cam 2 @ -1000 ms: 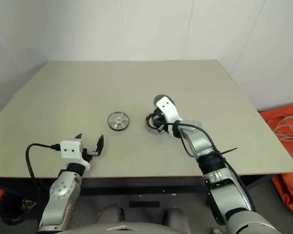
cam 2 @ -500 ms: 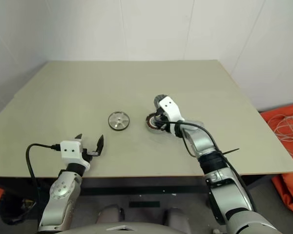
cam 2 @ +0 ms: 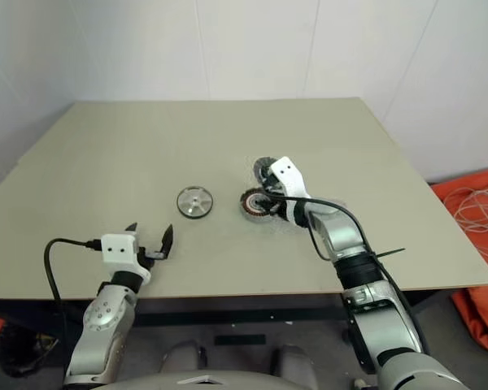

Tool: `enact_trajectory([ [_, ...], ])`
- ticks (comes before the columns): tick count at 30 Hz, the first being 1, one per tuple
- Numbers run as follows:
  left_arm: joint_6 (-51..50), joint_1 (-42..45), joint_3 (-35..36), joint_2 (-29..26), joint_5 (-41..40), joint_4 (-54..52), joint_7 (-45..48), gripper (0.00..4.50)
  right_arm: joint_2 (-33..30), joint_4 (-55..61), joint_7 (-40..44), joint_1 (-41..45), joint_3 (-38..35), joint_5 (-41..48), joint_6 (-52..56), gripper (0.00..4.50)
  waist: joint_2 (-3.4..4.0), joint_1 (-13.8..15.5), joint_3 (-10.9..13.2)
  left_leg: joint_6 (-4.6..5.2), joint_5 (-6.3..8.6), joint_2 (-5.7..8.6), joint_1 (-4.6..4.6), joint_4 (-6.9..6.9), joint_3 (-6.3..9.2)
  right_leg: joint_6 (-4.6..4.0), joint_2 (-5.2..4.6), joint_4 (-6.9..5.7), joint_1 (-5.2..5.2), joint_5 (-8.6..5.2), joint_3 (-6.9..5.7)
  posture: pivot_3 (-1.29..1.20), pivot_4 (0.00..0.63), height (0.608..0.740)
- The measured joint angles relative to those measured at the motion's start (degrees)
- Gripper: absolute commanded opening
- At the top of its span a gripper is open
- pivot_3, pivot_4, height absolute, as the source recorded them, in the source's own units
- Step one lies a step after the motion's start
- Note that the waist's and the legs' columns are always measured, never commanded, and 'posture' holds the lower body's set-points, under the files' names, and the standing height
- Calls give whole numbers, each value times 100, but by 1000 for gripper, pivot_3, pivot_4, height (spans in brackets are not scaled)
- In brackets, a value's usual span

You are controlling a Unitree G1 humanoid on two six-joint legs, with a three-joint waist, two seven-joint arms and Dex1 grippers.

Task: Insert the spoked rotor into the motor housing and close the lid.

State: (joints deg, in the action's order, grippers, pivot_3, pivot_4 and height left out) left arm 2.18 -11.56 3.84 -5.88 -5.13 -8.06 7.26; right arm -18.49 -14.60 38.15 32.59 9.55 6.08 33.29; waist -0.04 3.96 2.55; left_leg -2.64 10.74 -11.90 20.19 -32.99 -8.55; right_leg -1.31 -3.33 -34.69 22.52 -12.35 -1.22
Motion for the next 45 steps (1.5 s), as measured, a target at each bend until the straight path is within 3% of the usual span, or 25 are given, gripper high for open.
enact_trajectory([
  [2, 0, 0, 0, 0, -1, 25, 0, 4500, 5, 28, 18, 0, 0, 44, 51, 41, 0, 1, 0, 0, 0, 0, 0, 0, 0, 0, 0, 0, 0, 0, 0, 0, 0, 740],
  [3, 0, 0, 0, 0, -1, 31, 0, 4500, 5, 39, 28, -1, 0, 59, 70, 12, 0, 1, 1, 0, 0, 0, 0, 0, 0, 0, 0, 0, 0, 0, 0, 0, 0, 740],
  [22, 0, 6, -1, 32, 1, 41, -7, 4500, 96, -31, -451, 11, 29, -132, 95, 12, 8, 0, 8, 0, 0, 0, 5, 0, -1, 0, 0, 0, 6, 0, 0, 0, 0, 740],
  [45, -1, -6, 0, 56, -1, 41, -9, 4500, 307, -31, -249, 11, 143, -139, 93, 12, 10, -1, 10, 0, 0, 0, 11, 1, -1, 0, 0, 0, 10, 0, 0, 0, 0, 740],
])
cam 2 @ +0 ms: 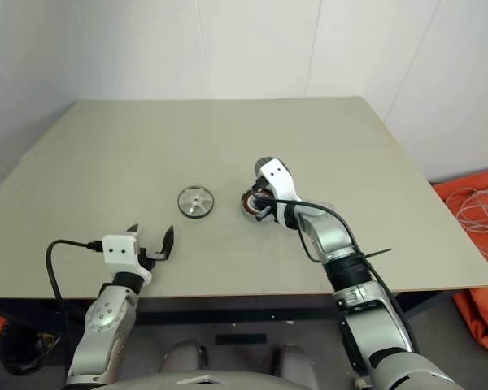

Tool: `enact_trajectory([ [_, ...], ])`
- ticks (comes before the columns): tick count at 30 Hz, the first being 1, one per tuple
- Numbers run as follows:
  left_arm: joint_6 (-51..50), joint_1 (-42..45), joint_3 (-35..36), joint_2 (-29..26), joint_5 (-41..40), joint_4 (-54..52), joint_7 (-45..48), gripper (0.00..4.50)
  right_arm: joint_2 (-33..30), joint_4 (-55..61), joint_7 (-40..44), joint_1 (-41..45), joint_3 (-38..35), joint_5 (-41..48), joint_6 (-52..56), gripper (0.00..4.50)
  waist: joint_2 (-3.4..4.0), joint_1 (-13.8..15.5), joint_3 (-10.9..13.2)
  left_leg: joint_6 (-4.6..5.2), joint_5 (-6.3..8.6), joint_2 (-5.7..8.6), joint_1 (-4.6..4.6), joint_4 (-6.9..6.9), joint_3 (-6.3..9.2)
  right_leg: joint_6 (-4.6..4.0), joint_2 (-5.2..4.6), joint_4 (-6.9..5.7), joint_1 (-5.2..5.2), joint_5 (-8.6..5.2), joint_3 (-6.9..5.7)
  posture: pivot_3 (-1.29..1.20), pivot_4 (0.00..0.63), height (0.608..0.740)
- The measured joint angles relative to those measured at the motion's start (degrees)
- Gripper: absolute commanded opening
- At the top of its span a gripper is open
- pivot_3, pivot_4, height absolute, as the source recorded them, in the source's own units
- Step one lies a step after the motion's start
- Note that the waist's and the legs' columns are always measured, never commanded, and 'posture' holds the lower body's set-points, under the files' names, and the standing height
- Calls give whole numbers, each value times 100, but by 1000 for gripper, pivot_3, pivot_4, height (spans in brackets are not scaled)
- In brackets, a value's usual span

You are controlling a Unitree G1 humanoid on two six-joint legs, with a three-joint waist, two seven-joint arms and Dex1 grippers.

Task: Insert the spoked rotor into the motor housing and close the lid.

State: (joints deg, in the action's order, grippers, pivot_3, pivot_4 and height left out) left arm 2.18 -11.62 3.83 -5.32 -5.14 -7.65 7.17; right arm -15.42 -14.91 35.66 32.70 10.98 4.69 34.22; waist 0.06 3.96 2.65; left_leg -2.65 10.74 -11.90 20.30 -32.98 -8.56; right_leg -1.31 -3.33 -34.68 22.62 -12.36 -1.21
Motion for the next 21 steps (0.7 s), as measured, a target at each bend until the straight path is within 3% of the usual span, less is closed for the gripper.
enact_trajectory([
  [21, -6, 13, 1, 15, 1, 1, -17, 4500, 71, 224, -105, 26, 323, -181, 314, 12, -1, -8, 0, 0, 0, -1, -9, 0, 0, 0, 1, -1, -4, 0, 1, 0, 0, 740],
])
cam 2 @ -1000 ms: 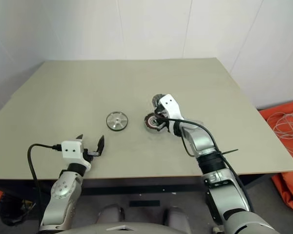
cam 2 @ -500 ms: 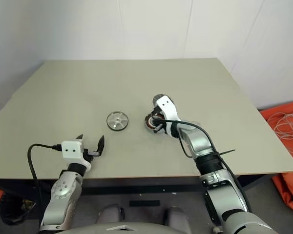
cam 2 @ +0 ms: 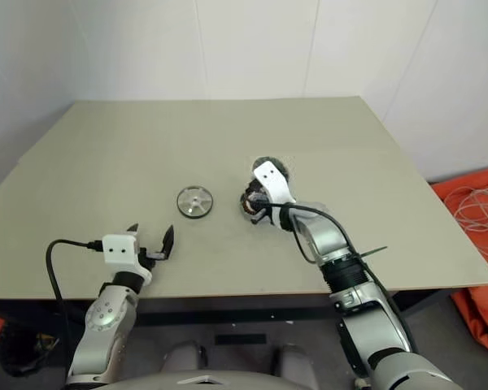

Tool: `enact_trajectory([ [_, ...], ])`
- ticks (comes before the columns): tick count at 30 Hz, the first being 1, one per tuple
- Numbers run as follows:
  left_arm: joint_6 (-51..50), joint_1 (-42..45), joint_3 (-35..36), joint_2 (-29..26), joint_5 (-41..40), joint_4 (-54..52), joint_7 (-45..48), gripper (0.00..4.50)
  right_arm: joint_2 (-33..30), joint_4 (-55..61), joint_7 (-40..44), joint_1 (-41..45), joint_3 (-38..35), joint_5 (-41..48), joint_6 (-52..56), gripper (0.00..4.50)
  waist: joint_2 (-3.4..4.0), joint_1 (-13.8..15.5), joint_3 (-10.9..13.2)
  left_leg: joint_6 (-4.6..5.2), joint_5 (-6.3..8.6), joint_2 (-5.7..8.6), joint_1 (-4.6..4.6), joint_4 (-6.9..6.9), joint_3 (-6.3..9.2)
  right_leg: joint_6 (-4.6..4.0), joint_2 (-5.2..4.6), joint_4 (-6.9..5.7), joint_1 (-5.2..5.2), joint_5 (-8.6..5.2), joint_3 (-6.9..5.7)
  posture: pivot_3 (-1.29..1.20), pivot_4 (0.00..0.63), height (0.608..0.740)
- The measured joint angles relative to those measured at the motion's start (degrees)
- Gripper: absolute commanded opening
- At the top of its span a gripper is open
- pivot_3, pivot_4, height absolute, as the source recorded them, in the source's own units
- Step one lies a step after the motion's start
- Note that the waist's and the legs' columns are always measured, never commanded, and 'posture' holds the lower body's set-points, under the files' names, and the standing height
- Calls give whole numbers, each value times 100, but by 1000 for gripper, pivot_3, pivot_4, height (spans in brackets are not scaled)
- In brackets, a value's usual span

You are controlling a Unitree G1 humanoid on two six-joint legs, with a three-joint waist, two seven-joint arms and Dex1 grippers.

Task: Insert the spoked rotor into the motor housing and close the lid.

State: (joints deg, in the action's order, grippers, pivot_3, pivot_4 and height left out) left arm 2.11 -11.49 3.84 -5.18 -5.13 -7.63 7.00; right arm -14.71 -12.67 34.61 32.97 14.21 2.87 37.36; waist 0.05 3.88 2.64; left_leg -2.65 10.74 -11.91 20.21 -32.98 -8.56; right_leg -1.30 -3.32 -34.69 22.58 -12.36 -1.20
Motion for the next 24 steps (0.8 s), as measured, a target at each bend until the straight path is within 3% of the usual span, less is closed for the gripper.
enact_trajectory([
  [13, 0, -13, 5, 60, 3, -1, -7, 4500, -71, 669, 444, 223, -268, 467, 287, 12, 4, 20, 5, 0, 0, 2, 21, 2, 0, -1, -2, 1, 16, 1, 1, 0, 0, 740],
  [24, 1, 2, 2, 63, 2, 4, 0, 4500, -63, 72, 128, 285, -268, 374, 106, 12, 5, 11, 5, -1, -1, 0, 22, 1, 0, -1, 0, 0, 19, 1, 0, 0, 0, 740],
])
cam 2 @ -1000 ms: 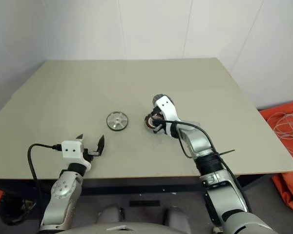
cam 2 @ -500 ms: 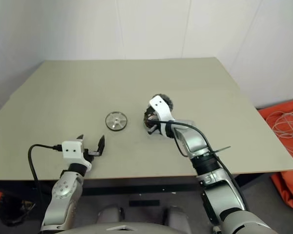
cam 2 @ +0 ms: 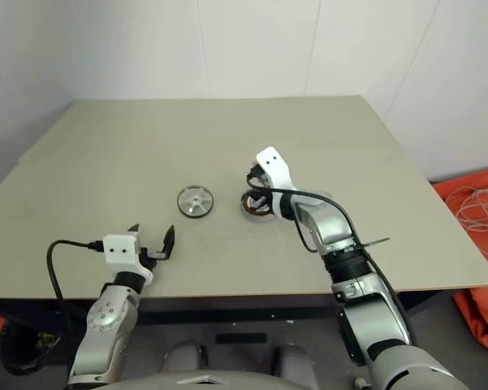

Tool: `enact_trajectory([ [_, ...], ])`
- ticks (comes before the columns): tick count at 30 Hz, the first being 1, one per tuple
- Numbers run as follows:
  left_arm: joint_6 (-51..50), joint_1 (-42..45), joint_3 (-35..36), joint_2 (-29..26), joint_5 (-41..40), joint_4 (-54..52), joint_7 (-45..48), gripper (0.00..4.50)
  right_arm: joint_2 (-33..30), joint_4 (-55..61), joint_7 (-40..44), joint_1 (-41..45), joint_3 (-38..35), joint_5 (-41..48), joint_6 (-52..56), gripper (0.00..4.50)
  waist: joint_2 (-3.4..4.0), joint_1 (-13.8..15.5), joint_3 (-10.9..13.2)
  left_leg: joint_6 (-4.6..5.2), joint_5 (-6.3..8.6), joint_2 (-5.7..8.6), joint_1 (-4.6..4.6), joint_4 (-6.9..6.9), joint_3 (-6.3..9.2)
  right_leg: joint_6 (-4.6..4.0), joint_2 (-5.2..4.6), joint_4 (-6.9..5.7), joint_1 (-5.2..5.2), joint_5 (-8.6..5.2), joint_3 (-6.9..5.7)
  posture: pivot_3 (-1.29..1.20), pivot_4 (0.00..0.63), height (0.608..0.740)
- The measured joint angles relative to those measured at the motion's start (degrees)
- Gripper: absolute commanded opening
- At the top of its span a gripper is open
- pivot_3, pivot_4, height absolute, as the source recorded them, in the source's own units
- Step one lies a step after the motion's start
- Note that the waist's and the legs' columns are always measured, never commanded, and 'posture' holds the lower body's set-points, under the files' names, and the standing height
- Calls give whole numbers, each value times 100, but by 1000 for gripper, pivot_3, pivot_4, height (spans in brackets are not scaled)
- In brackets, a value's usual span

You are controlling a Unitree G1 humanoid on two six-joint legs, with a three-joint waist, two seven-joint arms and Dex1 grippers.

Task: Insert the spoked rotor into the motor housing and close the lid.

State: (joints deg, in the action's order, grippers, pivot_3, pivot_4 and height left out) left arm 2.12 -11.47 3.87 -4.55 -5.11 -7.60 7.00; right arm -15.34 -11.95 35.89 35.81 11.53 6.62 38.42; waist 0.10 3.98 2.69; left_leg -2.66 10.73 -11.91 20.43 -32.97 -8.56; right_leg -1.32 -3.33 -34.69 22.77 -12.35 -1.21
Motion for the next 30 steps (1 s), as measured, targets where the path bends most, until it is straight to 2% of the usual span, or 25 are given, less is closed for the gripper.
enact_trajectory([
  [8, 7, -14, 8, -2, 2, 3, 2, 4500, -38, -332, 15, -218, 86, -107, -244, 12, 0, 5, 0, 0, 0, 1, 2, -1, 0, 0, -1, 0, -1, 0, -1, 0, 0, 740],
  [14, 7, -32, 7, -5, 1, 6, 6, 4500, -101, -355, 59, -352, 86, -117, -455, 12, -1, 4, -1, 1, 1, 2, -36, -1, 0, 2, -2, 1, -37, -1, 0, 0, 0, 740],
  [30, 0, -55, 1, -3, 1, 2, 2, 4500, -16, -679, -159, -202, -98, -93, -582, 12, -2, 1, 0, 1, 1, 2, -26, -2, 1, 1, -2, 2, -28, -1, 0, 0, 0, 740],
])
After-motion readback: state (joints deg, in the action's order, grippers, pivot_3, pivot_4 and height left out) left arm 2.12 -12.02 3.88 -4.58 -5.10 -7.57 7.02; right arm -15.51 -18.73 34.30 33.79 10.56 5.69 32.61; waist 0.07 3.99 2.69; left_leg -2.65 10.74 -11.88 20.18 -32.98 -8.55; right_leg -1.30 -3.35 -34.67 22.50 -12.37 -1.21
